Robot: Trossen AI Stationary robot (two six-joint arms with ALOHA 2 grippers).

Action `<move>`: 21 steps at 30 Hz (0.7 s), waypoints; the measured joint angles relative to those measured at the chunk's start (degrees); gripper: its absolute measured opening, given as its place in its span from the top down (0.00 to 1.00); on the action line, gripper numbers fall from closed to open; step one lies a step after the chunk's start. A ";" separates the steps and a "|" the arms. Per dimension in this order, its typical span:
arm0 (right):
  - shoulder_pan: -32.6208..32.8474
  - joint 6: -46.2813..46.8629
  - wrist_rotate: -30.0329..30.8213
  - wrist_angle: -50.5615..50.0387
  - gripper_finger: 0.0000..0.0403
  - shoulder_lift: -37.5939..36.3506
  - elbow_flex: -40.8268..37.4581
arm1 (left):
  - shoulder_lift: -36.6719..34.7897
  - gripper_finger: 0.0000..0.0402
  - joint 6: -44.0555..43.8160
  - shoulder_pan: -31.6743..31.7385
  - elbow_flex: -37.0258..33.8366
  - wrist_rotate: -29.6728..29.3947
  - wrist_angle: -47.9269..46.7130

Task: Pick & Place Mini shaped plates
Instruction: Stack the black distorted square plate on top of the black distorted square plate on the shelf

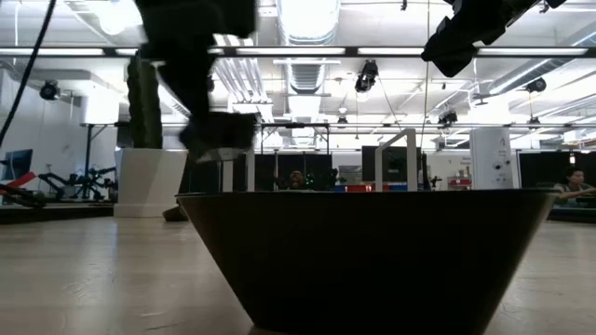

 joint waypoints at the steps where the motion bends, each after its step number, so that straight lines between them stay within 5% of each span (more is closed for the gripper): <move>1: 0.02 0.21 -0.02 -0.02 0.87 0.00 0.00 | 1.16 1.00 3.72 0.69 1.66 -0.04 0.02; 11: 0.02 1.17 -0.03 -0.07 0.87 0.00 0.00 | 8.43 1.00 41.75 6.30 16.66 -0.69 2.16; 21: 0.02 1.19 -0.04 -0.05 0.87 0.00 0.00 | 8.58 1.00 58.65 16.06 19.36 3.39 5.68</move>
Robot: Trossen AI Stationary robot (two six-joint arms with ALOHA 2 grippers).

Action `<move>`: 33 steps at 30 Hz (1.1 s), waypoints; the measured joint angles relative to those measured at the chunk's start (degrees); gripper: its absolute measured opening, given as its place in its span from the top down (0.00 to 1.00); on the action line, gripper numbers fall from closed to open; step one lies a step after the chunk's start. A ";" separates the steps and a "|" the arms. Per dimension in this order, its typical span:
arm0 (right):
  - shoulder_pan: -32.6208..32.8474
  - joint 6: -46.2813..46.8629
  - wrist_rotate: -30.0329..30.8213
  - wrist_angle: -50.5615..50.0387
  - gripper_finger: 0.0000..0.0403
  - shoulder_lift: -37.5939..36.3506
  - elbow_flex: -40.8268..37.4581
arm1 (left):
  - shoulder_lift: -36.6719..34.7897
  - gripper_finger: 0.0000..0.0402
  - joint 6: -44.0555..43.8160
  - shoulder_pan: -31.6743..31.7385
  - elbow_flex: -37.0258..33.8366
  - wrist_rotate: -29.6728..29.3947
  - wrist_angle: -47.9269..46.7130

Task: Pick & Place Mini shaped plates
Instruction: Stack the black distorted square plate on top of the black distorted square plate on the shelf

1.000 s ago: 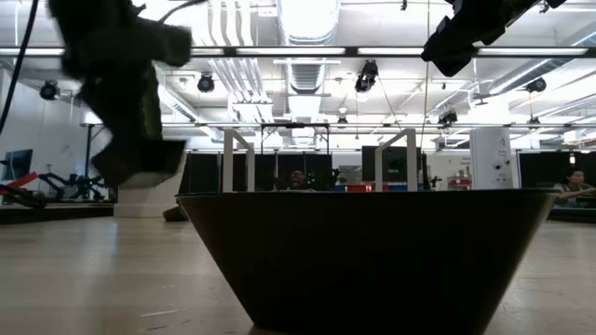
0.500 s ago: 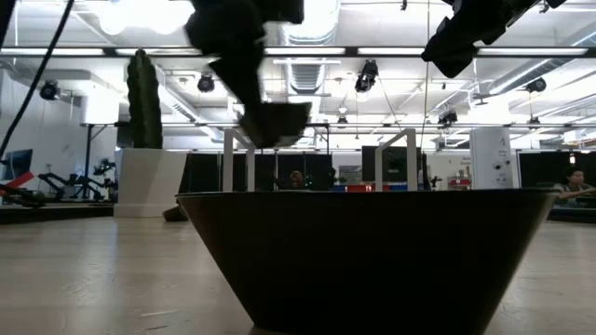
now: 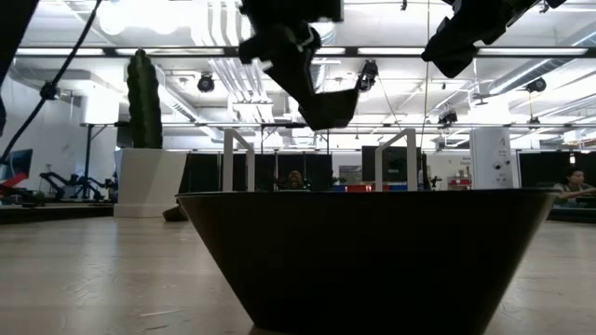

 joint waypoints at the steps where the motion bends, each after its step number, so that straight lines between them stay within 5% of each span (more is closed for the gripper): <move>1: 0.00 0.01 0.00 0.00 0.87 0.00 0.00 | 0.00 1.00 1.50 1.29 -0.02 1.22 0.43; 16: -0.02 -1.68 0.02 0.11 0.87 0.00 0.00 | 0.42 1.00 13.84 18.45 -2.47 15.12 19.65; 33: -0.02 -2.00 0.04 0.40 0.87 0.00 0.00 | 0.50 1.00 13.00 23.64 -17.77 22.59 48.13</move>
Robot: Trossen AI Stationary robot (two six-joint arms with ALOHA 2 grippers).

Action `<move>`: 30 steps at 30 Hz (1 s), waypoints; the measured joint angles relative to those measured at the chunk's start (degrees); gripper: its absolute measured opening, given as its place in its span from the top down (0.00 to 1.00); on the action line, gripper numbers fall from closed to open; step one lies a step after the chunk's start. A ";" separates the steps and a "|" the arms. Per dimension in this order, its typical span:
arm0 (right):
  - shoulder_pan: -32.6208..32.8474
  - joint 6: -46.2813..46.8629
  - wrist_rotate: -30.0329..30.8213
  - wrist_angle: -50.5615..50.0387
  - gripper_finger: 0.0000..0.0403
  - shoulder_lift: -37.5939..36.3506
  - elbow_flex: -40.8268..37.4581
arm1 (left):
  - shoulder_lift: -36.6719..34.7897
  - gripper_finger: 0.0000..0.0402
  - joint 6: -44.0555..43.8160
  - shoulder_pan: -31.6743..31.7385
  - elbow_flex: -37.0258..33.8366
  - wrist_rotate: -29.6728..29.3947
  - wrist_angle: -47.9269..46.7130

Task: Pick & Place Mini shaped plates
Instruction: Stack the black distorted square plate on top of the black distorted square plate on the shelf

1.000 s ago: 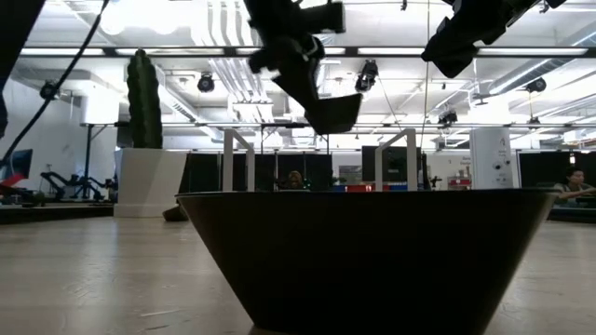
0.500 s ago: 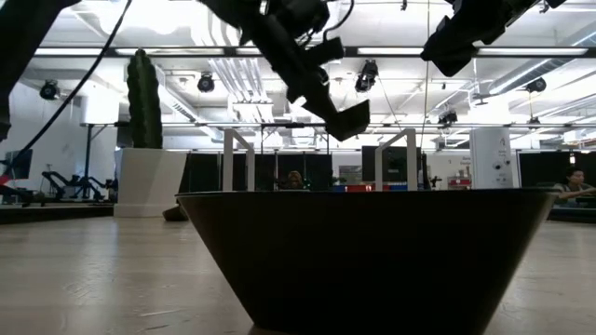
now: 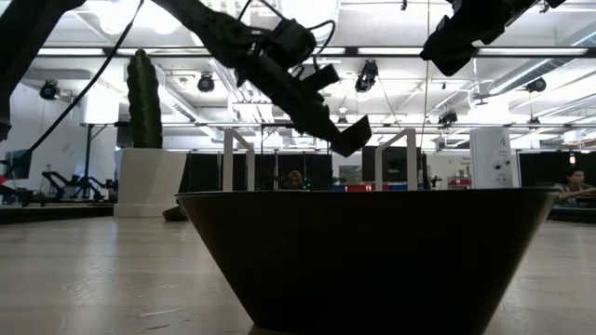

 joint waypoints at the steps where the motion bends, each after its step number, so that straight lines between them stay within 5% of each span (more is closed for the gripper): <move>1: 0.00 0.01 0.00 0.02 0.87 0.00 0.00 | 0.03 1.00 -0.19 0.30 -0.56 0.12 0.87; 30: -0.02 -0.17 0.02 1.46 0.87 -2.32 0.07 | 12.77 1.00 -2.21 1.17 6.62 0.92 0.18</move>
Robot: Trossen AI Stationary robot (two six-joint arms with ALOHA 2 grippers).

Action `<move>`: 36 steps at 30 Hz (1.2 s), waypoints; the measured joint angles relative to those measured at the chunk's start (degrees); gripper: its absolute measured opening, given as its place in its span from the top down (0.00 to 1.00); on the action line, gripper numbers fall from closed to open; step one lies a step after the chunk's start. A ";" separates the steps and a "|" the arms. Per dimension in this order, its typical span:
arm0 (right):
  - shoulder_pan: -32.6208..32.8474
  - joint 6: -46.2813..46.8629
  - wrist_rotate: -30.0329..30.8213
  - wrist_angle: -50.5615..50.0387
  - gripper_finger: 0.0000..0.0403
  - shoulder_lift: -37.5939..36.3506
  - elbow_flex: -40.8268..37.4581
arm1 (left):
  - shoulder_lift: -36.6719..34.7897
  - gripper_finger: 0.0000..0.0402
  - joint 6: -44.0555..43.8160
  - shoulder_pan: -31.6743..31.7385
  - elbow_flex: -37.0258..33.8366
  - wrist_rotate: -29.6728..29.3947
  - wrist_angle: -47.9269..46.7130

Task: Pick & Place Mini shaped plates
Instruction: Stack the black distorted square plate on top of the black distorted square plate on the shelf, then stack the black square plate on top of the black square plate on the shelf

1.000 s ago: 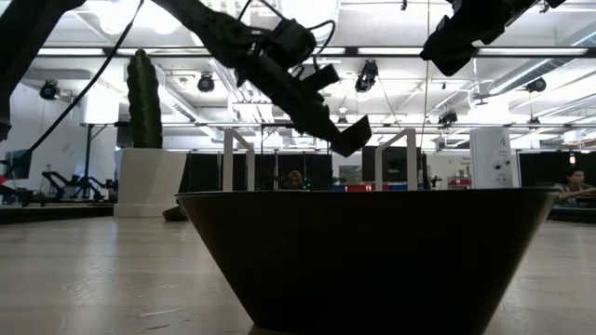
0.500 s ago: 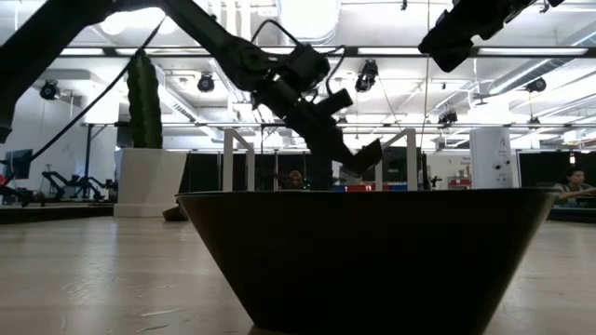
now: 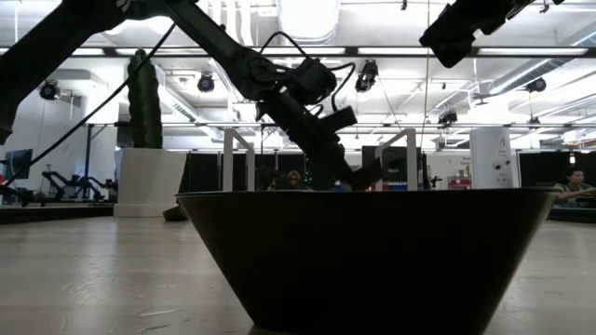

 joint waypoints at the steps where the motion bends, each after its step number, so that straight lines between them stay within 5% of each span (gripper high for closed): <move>1: 0.01 0.00 0.00 0.02 0.87 0.00 0.00 | 0.00 1.00 0.11 0.02 0.00 0.00 -0.14; 24: 0.00 0.00 0.00 0.00 0.87 -0.07 0.00 | -0.32 0.82 1.06 -0.14 1.17 -6.52 -0.78; 36: 0.00 -0.04 0.00 -0.17 0.87 -0.04 0.00 | -12.77 0.83 -1.30 -7.79 1.70 -7.17 -17.64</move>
